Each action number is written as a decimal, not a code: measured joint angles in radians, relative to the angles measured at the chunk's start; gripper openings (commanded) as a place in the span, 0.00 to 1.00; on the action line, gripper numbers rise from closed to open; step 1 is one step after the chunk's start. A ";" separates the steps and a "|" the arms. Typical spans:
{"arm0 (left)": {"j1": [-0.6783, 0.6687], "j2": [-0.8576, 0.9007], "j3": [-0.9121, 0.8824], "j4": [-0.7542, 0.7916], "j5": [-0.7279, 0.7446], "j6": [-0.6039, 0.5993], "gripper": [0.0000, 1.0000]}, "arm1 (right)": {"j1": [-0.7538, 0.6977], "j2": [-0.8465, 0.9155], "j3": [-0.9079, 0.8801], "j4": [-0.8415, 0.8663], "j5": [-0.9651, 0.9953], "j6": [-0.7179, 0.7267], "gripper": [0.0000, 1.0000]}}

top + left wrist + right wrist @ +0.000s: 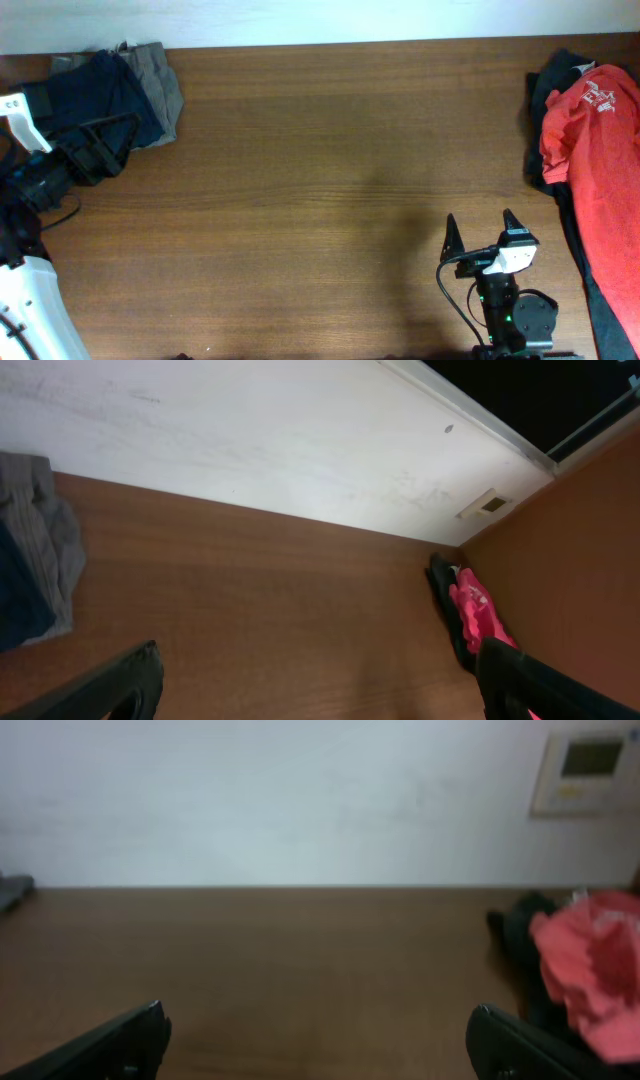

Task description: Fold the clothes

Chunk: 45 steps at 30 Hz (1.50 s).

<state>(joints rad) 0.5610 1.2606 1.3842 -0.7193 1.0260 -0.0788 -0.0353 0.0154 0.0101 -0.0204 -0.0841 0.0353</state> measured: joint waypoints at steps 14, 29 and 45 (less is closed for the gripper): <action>0.000 0.000 0.000 0.000 0.000 0.000 0.99 | 0.001 -0.001 0.000 -0.048 0.035 0.014 0.99; 0.000 0.000 0.000 0.000 0.000 0.000 0.99 | 0.001 -0.001 0.000 -0.048 0.035 0.014 0.99; -0.034 0.000 0.000 -0.114 -0.130 0.000 0.99 | 0.001 -0.001 0.000 -0.048 0.036 0.014 0.99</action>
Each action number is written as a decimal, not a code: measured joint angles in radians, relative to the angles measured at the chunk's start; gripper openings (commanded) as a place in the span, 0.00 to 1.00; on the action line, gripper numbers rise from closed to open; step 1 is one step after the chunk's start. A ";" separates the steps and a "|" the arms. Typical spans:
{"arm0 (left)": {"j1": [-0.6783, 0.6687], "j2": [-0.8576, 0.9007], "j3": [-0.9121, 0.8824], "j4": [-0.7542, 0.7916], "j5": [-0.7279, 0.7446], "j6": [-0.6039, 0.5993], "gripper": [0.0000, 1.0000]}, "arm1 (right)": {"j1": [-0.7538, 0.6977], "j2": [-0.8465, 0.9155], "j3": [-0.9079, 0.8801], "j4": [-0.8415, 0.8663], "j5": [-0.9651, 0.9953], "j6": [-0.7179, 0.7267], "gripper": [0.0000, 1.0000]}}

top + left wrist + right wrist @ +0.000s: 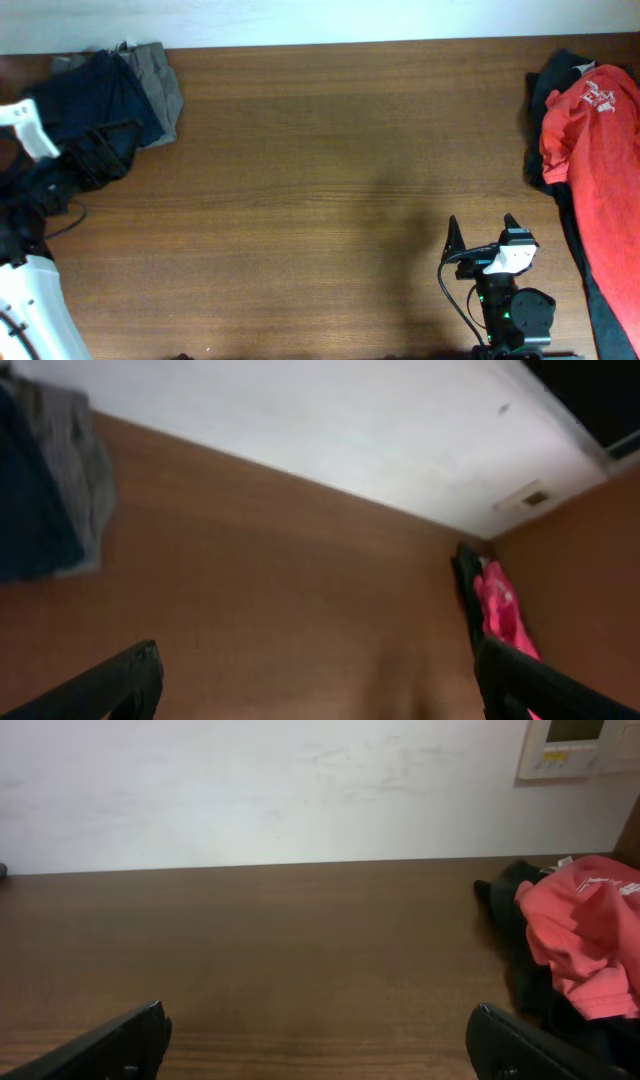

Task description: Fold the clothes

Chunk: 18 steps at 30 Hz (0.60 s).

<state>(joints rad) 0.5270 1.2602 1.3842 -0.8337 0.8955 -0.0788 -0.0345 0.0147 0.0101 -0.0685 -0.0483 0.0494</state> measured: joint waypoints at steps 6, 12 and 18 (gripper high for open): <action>-0.295 -0.043 0.000 -0.005 -0.342 0.000 0.99 | 0.000 0.000 0.000 0.000 0.000 0.001 0.99; -0.642 -0.162 -0.023 0.000 -0.736 0.000 0.99 | 0.000 0.000 0.000 0.000 0.004 0.000 0.99; -0.696 -0.342 -0.244 0.112 -0.893 0.000 0.99 | 0.000 0.000 0.000 0.000 0.004 0.000 0.99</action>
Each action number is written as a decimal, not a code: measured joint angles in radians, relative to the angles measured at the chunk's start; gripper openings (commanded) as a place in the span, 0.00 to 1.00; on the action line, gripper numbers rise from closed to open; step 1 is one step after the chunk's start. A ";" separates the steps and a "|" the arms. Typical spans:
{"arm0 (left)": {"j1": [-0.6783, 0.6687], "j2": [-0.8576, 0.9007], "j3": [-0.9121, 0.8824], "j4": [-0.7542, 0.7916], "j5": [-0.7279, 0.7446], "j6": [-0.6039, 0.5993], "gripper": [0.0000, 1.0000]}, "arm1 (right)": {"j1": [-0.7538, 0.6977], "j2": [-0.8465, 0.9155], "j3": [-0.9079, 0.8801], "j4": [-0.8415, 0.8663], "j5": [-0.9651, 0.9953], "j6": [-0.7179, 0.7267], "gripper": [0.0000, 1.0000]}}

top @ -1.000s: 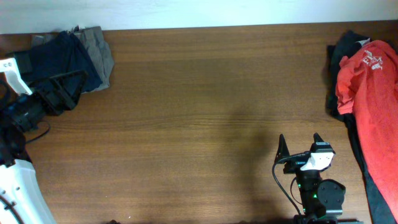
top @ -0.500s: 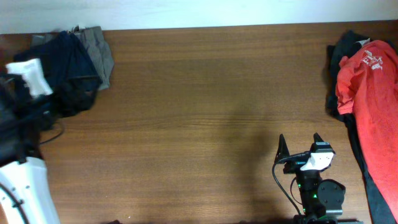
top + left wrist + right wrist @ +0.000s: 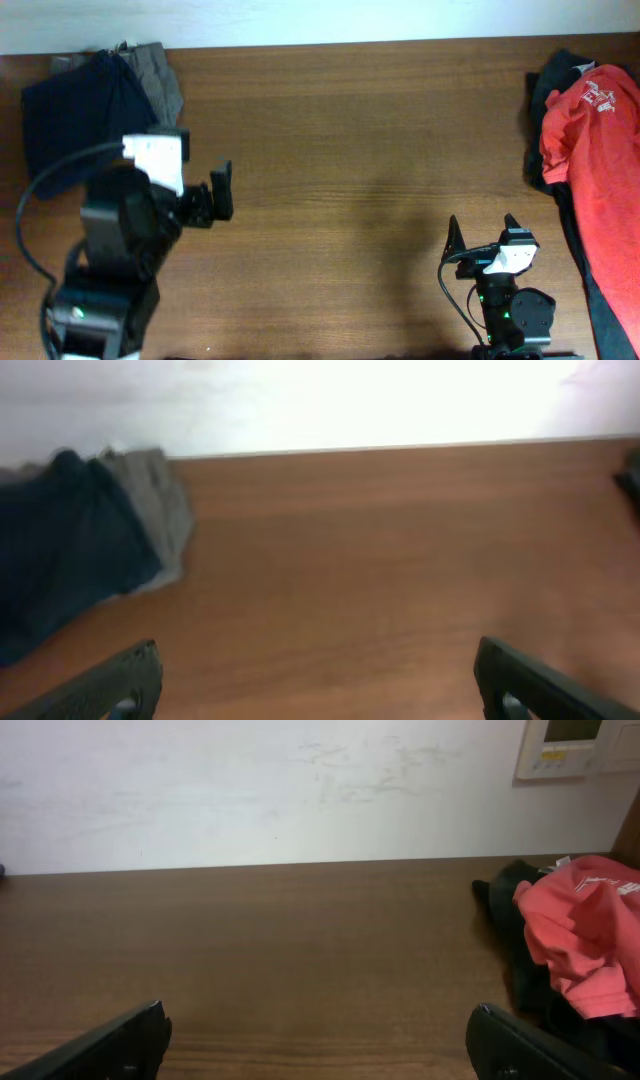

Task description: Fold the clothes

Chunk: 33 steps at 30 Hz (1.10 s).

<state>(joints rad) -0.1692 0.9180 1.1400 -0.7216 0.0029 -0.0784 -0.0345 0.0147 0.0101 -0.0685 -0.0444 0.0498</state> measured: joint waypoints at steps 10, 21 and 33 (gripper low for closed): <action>0.000 -0.357 -0.591 0.388 -0.061 0.036 0.99 | 0.000 -0.001 0.000 -0.001 0.001 0.000 0.99; 0.000 -0.628 -1.081 0.749 -0.090 0.128 0.99 | 0.000 -0.003 0.000 -0.002 0.003 0.000 0.99; 0.086 -0.871 -1.120 0.635 -0.089 0.140 0.99 | 0.000 -0.003 0.000 -0.002 0.003 0.000 0.99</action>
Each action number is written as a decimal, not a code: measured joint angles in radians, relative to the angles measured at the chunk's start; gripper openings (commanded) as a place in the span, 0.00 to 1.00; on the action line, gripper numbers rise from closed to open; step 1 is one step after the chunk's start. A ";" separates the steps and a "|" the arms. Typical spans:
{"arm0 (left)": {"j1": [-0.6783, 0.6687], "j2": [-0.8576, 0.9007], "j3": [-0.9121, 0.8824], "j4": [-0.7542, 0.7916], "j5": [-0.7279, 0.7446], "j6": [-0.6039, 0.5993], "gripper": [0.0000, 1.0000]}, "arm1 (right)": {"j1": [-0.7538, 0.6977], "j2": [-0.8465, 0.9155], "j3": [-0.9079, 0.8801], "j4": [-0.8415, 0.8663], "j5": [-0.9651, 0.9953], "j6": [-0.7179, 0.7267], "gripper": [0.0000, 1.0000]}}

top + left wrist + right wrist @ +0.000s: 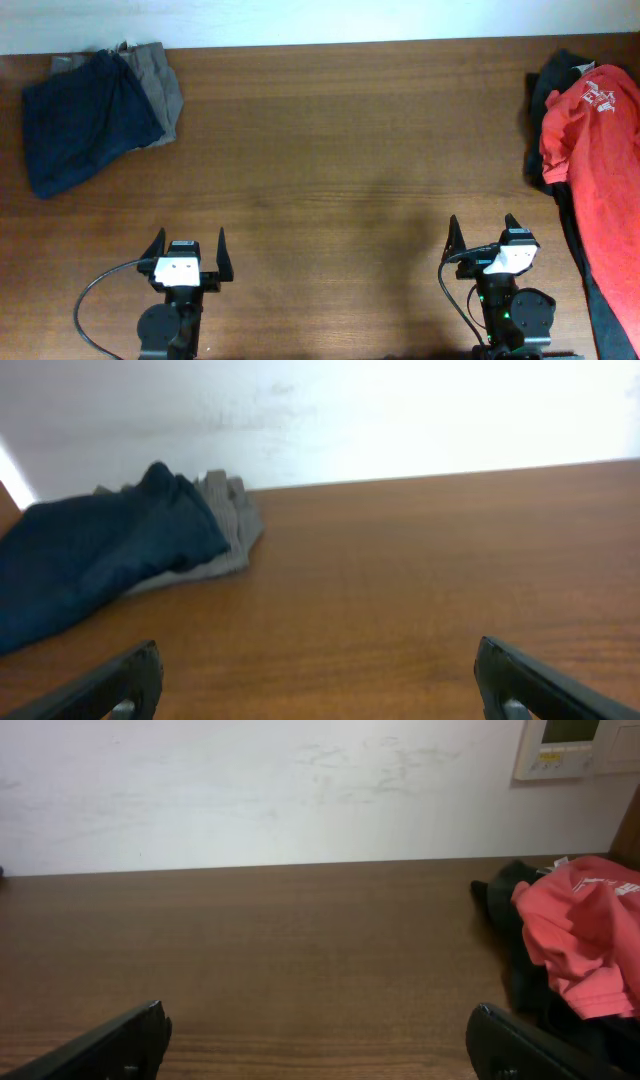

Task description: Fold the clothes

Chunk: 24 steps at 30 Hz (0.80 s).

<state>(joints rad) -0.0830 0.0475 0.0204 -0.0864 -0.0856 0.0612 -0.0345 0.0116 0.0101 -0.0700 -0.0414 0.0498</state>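
A folded navy garment (82,118) lies on a folded grey one (160,90) at the table's far left corner; both also show in the left wrist view, navy (95,565) and grey (225,530). A red shirt (595,150) lies crumpled over a dark garment (545,95) along the right edge, seen too as the red shirt (585,935). My left gripper (186,248) stands open at the near left, nothing between its fingers. My right gripper (480,232) stands open at the near right, also holding nothing.
The brown wooden table (340,150) runs to a white wall (260,790) at the back. A wall panel (575,745) hangs above the red shirt's corner. Bare wood lies between the two piles.
My left arm has moved from mid-left of the table, beside the navy pile, down to the near edge, its gripper still open. The right arm and all clothes are unchanged.
My left gripper stood open at the navy and grey pile in the far left corner. It then sat slightly lower by that pile, later over bare wood right of it, and now rests at the near left. The right gripper stayed open at the near right.
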 measured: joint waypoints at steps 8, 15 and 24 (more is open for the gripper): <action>0.002 -0.031 0.000 0.000 0.006 0.000 0.99 | 0.000 0.000 0.000 0.000 0.000 0.000 0.99; 0.027 -0.031 0.000 0.000 0.007 0.000 0.99 | 0.000 0.000 0.000 0.000 0.000 0.000 0.99; 0.035 -0.031 0.000 0.000 0.007 0.000 0.99 | 0.000 0.000 0.000 0.000 0.000 0.000 0.99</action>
<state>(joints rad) -0.0479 0.0162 0.0204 -0.0864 -0.0788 0.0612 -0.0345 0.0116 0.0101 -0.0700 -0.0414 0.0494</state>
